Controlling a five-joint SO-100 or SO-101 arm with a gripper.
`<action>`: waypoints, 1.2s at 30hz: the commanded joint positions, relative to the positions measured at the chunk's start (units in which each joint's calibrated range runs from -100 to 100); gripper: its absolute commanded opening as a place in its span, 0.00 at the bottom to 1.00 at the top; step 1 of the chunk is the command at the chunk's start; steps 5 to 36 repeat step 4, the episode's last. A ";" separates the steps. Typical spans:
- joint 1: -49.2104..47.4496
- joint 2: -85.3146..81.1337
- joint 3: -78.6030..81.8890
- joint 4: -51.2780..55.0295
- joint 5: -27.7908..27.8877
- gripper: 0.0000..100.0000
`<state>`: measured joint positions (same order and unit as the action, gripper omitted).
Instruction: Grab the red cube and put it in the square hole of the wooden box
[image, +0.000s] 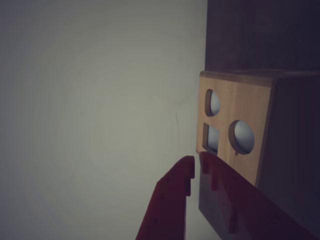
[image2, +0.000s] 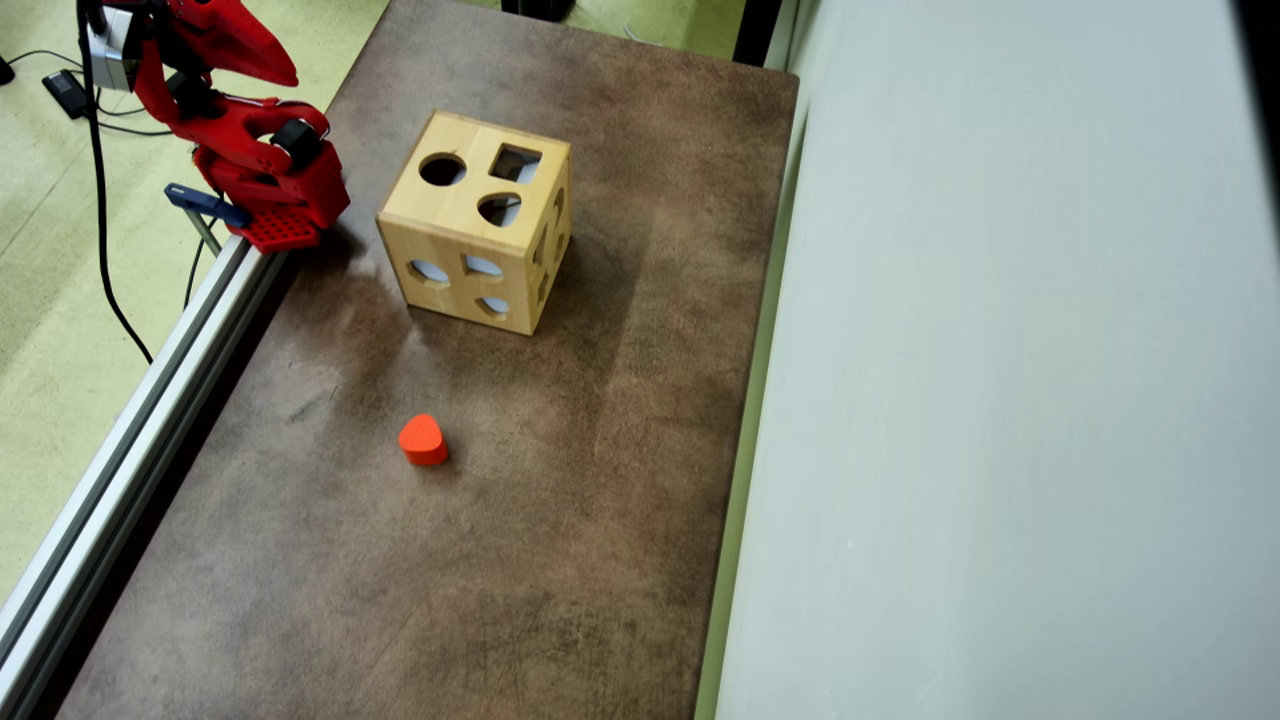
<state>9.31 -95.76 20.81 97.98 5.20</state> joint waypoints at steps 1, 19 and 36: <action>-0.09 0.18 0.12 0.25 0.24 0.03; -0.09 0.18 0.12 0.25 0.24 0.03; -0.09 0.18 0.12 0.25 0.24 0.03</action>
